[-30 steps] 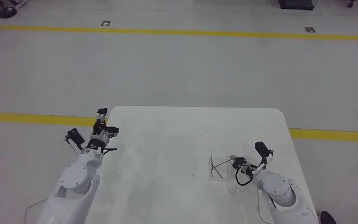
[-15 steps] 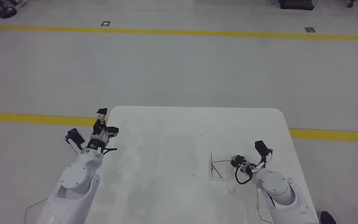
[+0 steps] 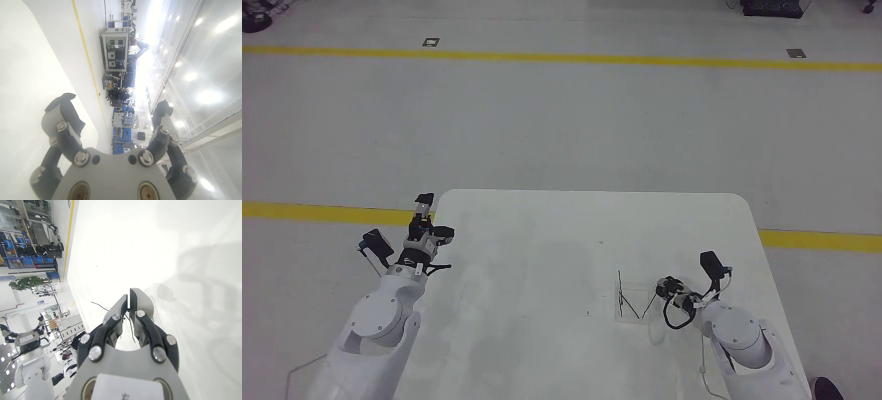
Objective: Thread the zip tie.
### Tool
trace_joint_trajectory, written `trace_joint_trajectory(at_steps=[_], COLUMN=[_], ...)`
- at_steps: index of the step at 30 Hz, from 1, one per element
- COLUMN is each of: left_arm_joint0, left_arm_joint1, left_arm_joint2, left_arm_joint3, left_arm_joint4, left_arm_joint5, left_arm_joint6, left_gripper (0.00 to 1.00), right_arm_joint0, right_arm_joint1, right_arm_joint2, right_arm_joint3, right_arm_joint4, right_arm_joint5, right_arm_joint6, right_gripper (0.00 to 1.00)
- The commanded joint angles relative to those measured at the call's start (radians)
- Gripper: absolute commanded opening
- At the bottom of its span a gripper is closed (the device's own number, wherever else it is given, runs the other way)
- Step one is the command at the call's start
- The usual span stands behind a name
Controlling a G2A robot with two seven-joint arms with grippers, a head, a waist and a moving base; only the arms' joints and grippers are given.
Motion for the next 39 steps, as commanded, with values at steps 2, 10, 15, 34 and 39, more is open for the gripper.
trace_joint_trajectory(at_steps=[2,10,15,34,39], left_arm_joint0=[0.000,0.000,0.000,0.000,0.000], left_arm_joint1=[0.000,0.000,0.000,0.000,0.000], left_arm_joint2=[0.000,0.000,0.000,0.000,0.000], left_arm_joint3=[0.000,0.000,0.000,0.000,0.000], left_arm_joint4=[0.000,0.000,0.000,0.000,0.000], left_arm_joint5=[0.000,0.000,0.000,0.000,0.000], left_arm_joint6=[0.000,0.000,0.000,0.000,0.000], left_gripper=[1.00,1.00,1.00,1.00,1.00], right_arm_joint0=[-0.008,-0.033,-0.051,-0.080,-0.079], right_arm_joint1=[-0.005,-0.027,-0.045,-0.059,-0.059], right_arm_joint2=[0.013,0.052,0.050,0.099,0.098], right_arm_joint3=[-0.006,-0.024,-0.044,-0.052,-0.050], right_arm_joint4=[0.007,0.121,0.213,0.418,0.418], right_arm_joint5=[0.000,0.000,0.000,-0.101,-0.104], right_arm_joint6=[-0.007,-0.099,-0.218,-0.341,-0.344], right_gripper=[0.00,0.00,0.00,0.00,0.00])
